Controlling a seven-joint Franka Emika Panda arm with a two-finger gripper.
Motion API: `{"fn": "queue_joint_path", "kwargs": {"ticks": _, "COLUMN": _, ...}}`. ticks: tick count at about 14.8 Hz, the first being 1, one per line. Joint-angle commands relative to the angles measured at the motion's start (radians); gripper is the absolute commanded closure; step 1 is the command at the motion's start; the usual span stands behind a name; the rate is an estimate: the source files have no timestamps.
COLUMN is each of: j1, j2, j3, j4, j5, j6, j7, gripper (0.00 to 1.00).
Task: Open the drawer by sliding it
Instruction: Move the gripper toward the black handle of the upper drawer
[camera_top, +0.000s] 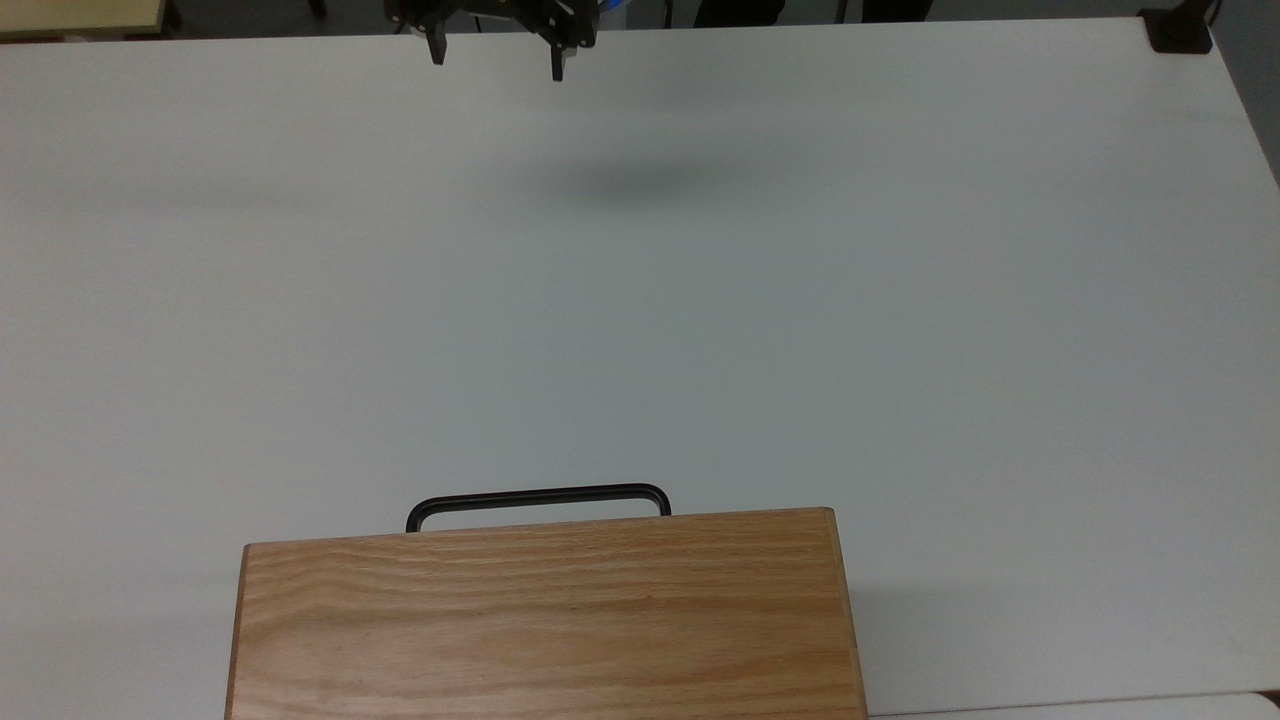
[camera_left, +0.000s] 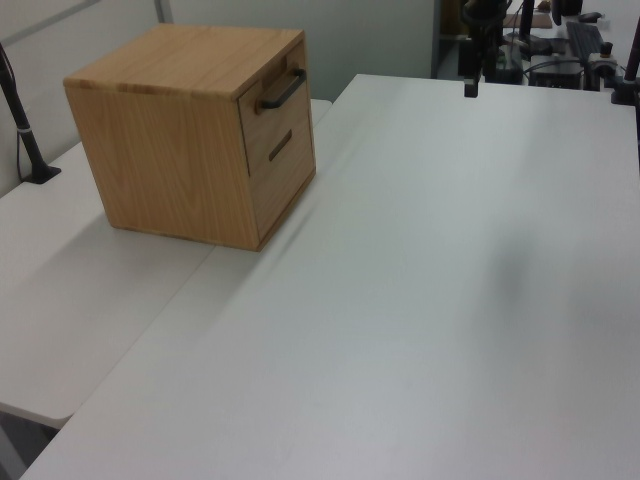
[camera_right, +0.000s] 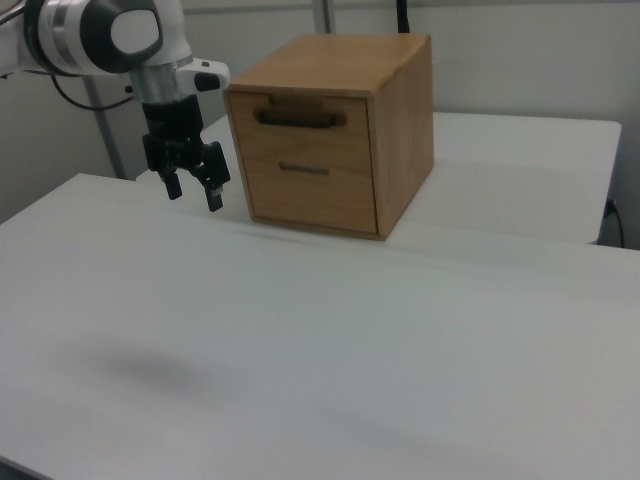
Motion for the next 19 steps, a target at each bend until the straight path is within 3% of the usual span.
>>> {"fn": "queue_joint_path", "kwargs": {"ticks": 1, "j1": 0.000, "j2": 0.075, "j3": -0.001, "j4": 0.081, "j5": -0.006, "j6": -0.011, "j7": 0.155, "gripper": 0.00}}
{"fn": "queue_joint_path", "kwargs": {"ticks": 4, "j1": 0.000, "j2": 0.120, "j3": -0.001, "j4": 0.113, "j5": -0.001, "j6": 0.053, "j7": 0.331, "gripper": 0.00}}
{"fn": "queue_joint_path", "kwargs": {"ticks": 9, "j1": 0.001, "j2": 0.142, "j3": -0.001, "j4": 0.113, "j5": 0.003, "j6": 0.276, "j7": 0.738, "gripper": 0.00}}
{"fn": "queue_joint_path", "kwargs": {"ticks": 15, "j1": 0.003, "j2": 0.211, "j3": 0.001, "j4": 0.115, "j5": 0.034, "j6": 0.536, "j7": 1.072, "gripper": 0.00}}
{"fn": "queue_joint_path", "kwargs": {"ticks": 19, "j1": 0.003, "j2": 0.261, "j3": 0.002, "j4": 0.113, "j5": 0.035, "j6": 0.739, "j7": 1.220, "gripper": 0.00}}
